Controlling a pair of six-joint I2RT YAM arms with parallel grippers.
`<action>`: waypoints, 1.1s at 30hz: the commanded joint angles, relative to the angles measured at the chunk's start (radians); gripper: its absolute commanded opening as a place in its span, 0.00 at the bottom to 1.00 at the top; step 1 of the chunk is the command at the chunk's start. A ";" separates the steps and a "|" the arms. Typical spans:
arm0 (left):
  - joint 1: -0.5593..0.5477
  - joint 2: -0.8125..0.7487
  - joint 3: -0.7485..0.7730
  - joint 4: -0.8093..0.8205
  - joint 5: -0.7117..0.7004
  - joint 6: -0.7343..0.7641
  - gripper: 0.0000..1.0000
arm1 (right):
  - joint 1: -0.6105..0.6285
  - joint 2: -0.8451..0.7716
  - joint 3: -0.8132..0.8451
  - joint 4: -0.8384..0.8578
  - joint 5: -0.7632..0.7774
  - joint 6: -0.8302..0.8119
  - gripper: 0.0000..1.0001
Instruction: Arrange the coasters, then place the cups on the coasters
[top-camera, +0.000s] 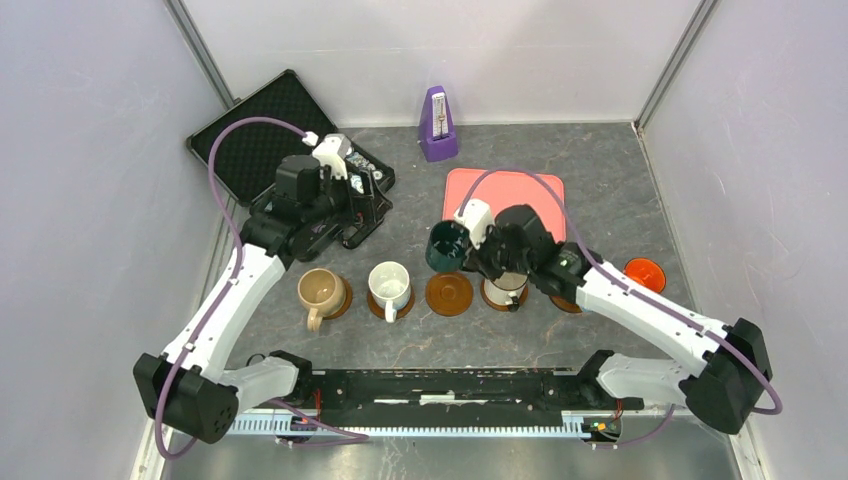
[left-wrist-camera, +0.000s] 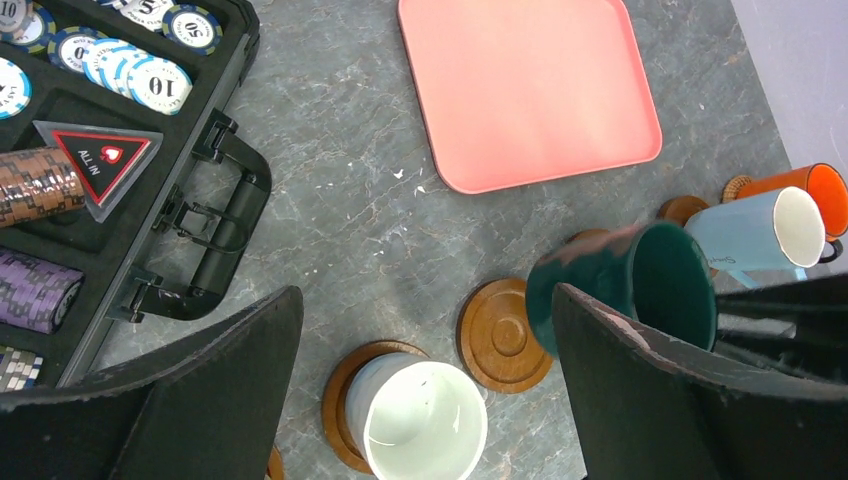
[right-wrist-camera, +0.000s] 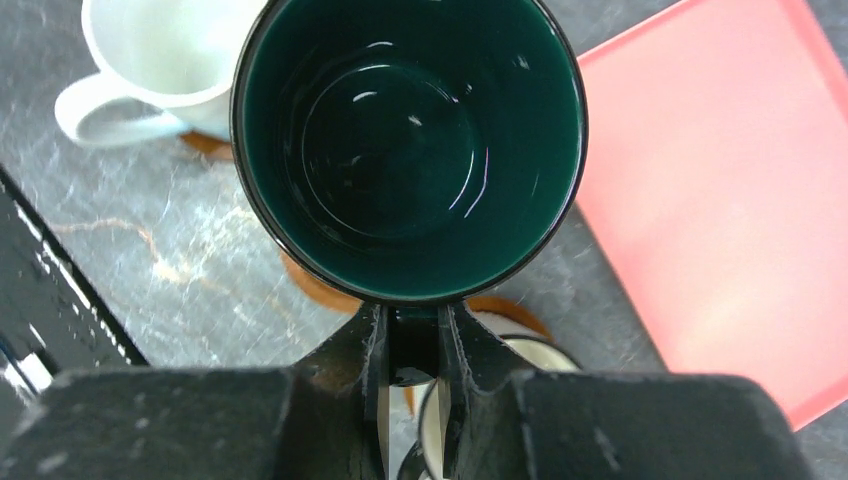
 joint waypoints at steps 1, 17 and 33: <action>0.007 -0.055 -0.022 0.038 -0.014 -0.001 1.00 | 0.072 -0.066 -0.071 0.102 0.121 0.053 0.00; 0.008 -0.119 -0.093 0.076 -0.021 -0.022 1.00 | 0.229 -0.047 -0.200 0.214 0.257 0.139 0.00; 0.013 -0.179 -0.129 0.067 -0.043 0.003 1.00 | 0.232 0.006 -0.233 0.234 0.261 0.182 0.00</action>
